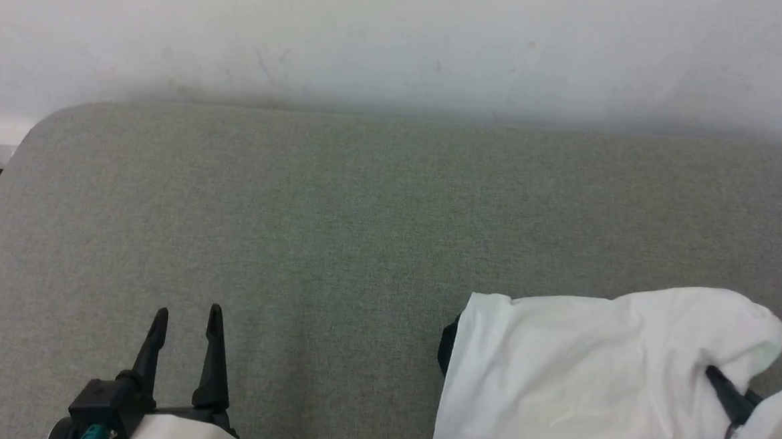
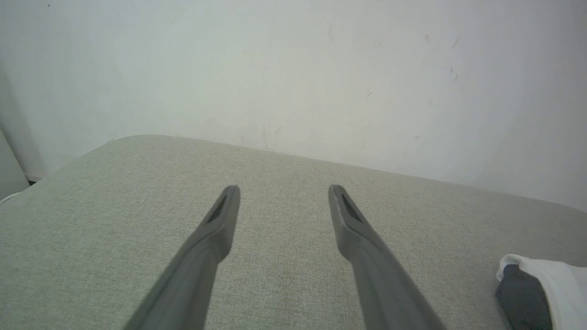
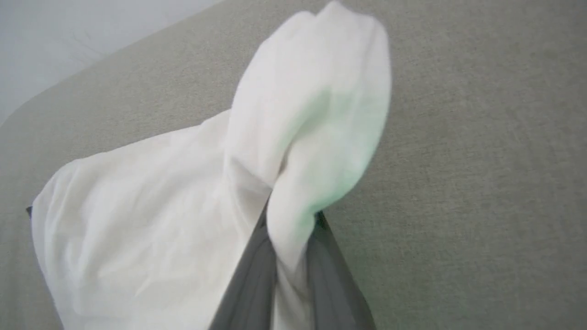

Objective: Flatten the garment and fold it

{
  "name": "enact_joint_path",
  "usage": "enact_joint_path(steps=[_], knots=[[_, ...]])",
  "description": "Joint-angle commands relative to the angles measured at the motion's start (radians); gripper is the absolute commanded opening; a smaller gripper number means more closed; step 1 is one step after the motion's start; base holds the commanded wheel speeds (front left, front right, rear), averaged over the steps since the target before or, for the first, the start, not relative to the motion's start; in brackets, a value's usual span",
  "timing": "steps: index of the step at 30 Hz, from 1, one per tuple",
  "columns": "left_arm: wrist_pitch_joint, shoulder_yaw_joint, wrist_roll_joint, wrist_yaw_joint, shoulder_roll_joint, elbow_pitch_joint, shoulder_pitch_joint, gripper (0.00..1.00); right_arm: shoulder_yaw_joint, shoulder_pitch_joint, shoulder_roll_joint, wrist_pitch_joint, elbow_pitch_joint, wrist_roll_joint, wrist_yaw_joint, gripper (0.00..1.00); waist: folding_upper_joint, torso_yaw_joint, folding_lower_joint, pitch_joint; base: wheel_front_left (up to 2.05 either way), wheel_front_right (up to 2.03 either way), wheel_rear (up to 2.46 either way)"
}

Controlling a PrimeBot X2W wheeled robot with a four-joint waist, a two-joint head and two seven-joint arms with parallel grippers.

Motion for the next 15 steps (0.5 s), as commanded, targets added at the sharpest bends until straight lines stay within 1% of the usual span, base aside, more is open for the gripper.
enact_joint_path(steps=[1, 5, 9, 12, 15], knots=[[-0.005, -0.001, -0.008, 0.004, -0.003, 0.001, 0.009, 1.00, 0.010, 0.012, 0.009, 0.009, -0.023, 0.005, -0.001, 0.00, -0.0001, -0.004, 0.0001, -0.007, 0.00, 0.00, 0.00], [-0.005, -0.007, -0.012, 0.007, -0.003, 0.002, 0.014, 1.00, 0.064, 0.048, 0.037, 0.072, -0.141, 0.000, -0.001, 0.00, -0.0001, -0.003, 0.0001, -0.017, 0.00, 0.00, 0.00], [-0.005, -0.012, -0.017, 0.007, -0.003, 0.000, 0.017, 1.00, 0.116, 0.071, 0.073, 0.119, -0.225, -0.015, -0.001, 0.00, -0.0001, 0.008, 0.0001, -0.021, 0.00, 0.00, 0.00], [-0.005, -0.012, -0.020, 0.007, -0.003, -0.001, 0.018, 1.00, 0.167, 0.078, 0.108, 0.143, -0.257, -0.020, -0.001, 0.00, -0.0001, 0.022, 0.0001, -0.022, 0.00, 0.00, 0.00], [-0.005, -0.012, -0.026, 0.008, -0.004, 0.001, 0.018, 1.00, 0.207, 0.072, 0.141, 0.148, -0.255, -0.005, -0.001, 0.00, -0.0001, 0.038, 0.0001, -0.019, 0.00, 0.00, 0.00]])
